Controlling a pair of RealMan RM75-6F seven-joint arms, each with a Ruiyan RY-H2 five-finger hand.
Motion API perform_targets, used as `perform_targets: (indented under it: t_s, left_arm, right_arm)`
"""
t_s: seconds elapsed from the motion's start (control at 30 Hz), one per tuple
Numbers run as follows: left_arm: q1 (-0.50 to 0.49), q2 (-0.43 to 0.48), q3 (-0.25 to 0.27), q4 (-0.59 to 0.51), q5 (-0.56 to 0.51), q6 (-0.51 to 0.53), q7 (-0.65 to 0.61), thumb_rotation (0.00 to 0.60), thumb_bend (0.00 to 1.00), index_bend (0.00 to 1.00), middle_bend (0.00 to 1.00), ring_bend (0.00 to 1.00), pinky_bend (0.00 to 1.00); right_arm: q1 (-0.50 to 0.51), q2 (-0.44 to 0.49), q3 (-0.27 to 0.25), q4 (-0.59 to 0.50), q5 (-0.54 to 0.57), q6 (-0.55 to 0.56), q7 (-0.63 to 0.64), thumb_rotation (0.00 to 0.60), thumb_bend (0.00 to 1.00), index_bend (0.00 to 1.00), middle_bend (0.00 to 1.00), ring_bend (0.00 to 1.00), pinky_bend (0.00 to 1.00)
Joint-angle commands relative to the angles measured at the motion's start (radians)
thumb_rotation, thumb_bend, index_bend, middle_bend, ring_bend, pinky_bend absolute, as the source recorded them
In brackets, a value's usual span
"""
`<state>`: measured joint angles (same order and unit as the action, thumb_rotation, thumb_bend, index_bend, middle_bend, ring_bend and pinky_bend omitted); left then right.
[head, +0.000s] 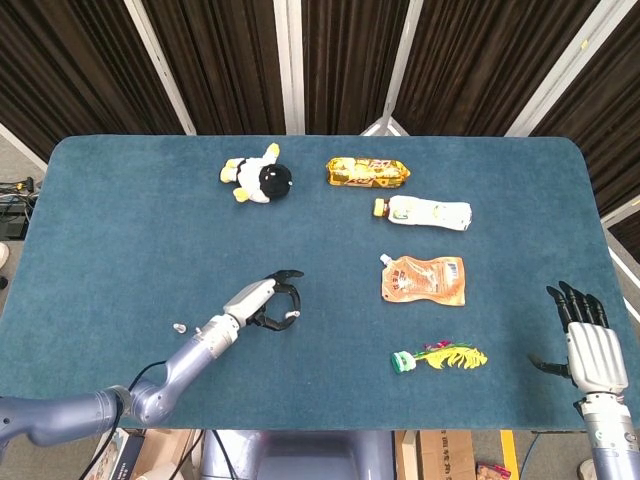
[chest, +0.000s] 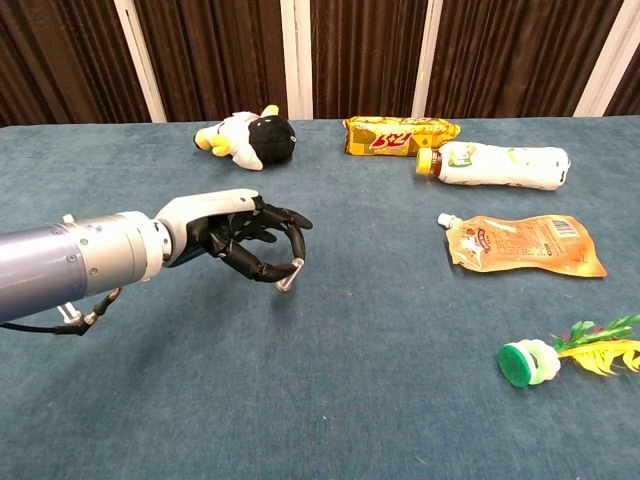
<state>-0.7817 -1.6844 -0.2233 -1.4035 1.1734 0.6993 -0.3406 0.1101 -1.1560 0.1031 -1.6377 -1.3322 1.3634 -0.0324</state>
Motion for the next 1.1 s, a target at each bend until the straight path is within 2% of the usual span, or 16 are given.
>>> perform_targets:
  t_s: [0.03, 1.1]
  left_arm:
    - [0.004, -0.002, 0.007, 0.009, 0.017, -0.002, -0.021, 0.6, 0.55, 0.52, 0.07, 0.0, 0.0]
    - [0.008, 0.074, 0.071, 0.037, 0.149, -0.064, -0.196, 0.6, 0.53, 0.55, 0.06, 0.0, 0.0]
  right_arm:
    - [-0.001, 0.001, 0.0, 0.0, -0.001, 0.001, 0.001, 0.6, 0.11, 0.13, 0.07, 0.06, 0.0]
    - [-0.002, -0.001, 0.001, -0.006, 0.006, 0.005, -0.011, 0.6, 0.11, 0.18, 0.07, 0.06, 0.0]
